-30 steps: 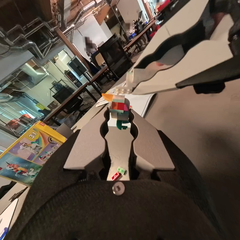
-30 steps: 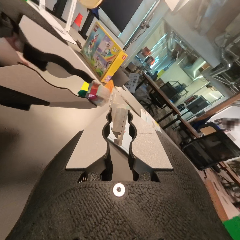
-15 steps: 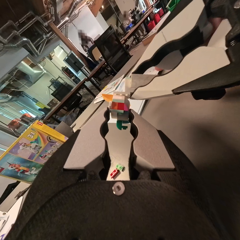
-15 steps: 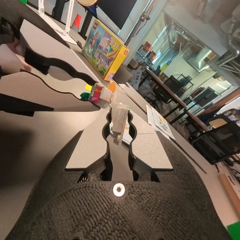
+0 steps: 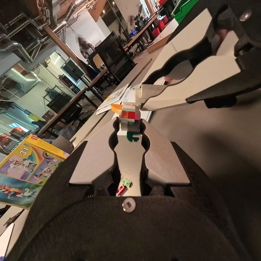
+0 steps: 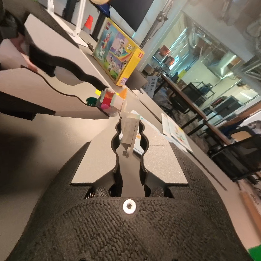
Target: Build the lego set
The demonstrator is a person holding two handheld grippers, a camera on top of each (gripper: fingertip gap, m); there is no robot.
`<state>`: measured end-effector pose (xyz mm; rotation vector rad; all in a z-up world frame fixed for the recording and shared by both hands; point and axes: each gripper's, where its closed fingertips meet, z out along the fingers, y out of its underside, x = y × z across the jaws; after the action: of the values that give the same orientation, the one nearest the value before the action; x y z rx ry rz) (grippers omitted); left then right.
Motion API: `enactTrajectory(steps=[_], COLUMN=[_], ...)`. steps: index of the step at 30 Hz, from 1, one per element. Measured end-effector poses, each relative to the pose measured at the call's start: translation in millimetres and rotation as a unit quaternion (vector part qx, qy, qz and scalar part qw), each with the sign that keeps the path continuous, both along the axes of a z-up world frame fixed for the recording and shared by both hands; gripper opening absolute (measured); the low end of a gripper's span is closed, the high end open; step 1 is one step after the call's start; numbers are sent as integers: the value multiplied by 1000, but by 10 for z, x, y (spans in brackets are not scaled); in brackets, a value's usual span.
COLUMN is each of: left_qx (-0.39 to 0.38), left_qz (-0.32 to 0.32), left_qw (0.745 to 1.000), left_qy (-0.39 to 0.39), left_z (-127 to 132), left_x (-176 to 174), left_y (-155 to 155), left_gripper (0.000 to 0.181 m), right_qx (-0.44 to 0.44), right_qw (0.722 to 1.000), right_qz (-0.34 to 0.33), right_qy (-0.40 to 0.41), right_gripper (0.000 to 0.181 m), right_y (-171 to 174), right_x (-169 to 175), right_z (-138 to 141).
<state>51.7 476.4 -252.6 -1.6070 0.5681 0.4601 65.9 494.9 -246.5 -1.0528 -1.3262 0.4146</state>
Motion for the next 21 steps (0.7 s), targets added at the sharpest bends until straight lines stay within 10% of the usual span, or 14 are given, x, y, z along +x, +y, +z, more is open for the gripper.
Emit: enactTrajectory(steps=[21], left_qx=[32], left_qz=[-31], left_qw=[999], left_qy=[-15], left_z=[109], left_x=[72], left_y=[-58], left_gripper=[27], right_qx=[-31], right_qw=[999], right_qz=[32], right_qy=[31], right_gripper=[22], right_y=[-66], right_x=[41], right_z=[87])
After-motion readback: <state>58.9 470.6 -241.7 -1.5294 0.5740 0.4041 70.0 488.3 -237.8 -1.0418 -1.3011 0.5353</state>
